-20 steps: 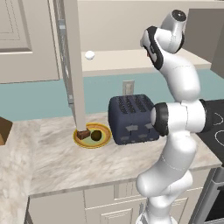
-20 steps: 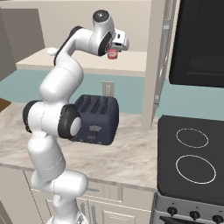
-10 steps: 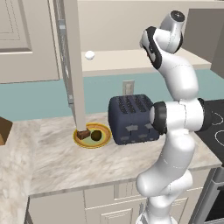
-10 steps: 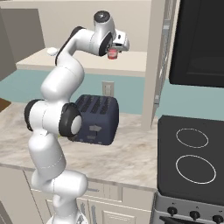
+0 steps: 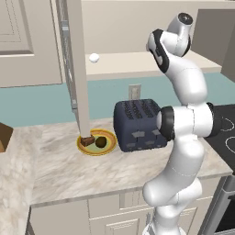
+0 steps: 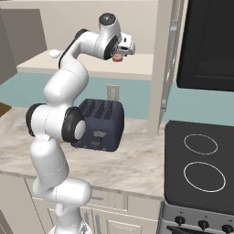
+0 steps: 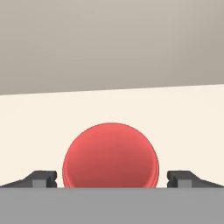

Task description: Pick the avocado and bread from the counter and place them on the plate. Then pick the jam from the cabinet and place it next to the plate. Lastly close the cabinet door.

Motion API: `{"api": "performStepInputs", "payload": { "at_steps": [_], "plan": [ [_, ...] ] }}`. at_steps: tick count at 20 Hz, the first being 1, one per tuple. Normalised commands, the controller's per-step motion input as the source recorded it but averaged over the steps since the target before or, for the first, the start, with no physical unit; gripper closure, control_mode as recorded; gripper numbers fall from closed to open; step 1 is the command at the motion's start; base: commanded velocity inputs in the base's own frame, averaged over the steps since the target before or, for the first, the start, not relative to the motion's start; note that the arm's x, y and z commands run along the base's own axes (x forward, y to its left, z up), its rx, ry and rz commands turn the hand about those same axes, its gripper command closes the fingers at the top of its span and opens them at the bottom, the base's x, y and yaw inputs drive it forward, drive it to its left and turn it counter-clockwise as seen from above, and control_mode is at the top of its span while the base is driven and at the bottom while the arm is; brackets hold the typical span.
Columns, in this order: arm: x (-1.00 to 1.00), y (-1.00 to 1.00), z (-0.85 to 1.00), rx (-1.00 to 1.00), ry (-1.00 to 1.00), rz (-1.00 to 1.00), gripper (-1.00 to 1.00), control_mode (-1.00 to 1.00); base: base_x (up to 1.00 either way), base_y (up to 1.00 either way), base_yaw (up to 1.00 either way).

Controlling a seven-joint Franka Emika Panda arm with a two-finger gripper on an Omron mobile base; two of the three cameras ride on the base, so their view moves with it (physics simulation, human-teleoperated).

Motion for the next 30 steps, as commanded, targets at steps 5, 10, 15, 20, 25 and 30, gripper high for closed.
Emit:
{"api": "performStepInputs", "payload": {
  "at_steps": [5,10,15,20,25,30],
  "plan": [
    [0.01,0.04,-0.15,0.0,0.0,0.0,1.0,-1.0,0.0,0.0,0.0],
    [0.0,0.04,-0.03,0.0,0.0,0.0,1.0,-1.0,0.0,0.0,0.0],
    [-0.44,0.12,0.03,0.0,-0.08,0.0,1.0,-1.0,0.0,0.0,0.0],
    [-0.97,0.17,0.28,-0.04,-0.15,0.0,1.0,-1.0,0.0,0.0,0.0],
    [-1.0,0.19,0.23,-0.05,-0.09,0.0,1.0,-1.0,0.0,0.0,0.0],
    [-1.0,0.31,0.06,-0.03,-0.01,0.0,1.0,-1.0,0.0,0.0,0.0]
  ]
}}
